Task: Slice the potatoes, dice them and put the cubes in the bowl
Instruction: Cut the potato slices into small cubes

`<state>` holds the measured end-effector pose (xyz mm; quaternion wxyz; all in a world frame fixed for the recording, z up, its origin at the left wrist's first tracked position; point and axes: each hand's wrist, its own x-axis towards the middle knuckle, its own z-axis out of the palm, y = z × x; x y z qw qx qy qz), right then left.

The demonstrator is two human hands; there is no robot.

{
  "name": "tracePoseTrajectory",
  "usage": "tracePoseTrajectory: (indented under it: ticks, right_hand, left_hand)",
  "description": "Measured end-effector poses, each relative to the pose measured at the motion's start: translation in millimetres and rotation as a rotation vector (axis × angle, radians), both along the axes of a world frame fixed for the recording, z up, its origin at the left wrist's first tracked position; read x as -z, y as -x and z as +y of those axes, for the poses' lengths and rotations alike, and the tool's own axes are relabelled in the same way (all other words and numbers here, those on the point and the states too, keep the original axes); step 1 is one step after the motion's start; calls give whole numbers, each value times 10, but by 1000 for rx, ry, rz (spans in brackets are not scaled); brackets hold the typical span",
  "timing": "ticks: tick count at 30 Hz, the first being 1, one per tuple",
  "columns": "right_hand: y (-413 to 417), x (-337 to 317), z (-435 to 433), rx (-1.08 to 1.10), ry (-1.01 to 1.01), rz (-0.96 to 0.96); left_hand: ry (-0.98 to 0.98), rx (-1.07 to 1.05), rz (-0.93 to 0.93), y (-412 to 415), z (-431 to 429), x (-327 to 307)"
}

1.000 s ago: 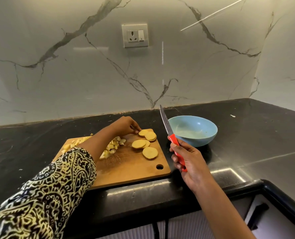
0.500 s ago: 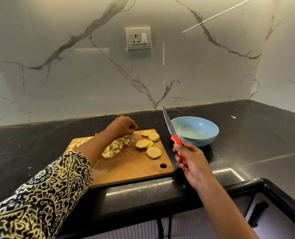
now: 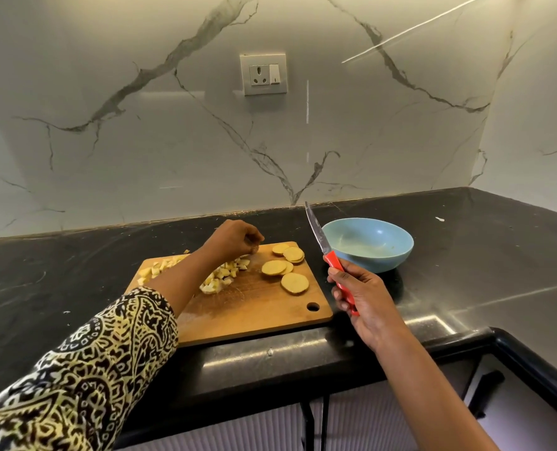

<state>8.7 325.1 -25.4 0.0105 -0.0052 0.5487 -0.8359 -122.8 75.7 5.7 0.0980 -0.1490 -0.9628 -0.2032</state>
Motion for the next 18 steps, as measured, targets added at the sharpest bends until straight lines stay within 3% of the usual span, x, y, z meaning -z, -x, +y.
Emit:
tracePoseTrajectory:
  ticks: [5,10,18]
  right_hand:
    - [-20,27,-5,-42,-66,66]
    - [-77,58,-91,-4,-284,168]
    - [-372,41,-164,54,-1142,540]
  left_hand:
    - [-308,69,-163,-483,-87,-139]
    - [-222,142,-303,-1029,-194,-118]
    - [23,38,66,-1124,-262,168]
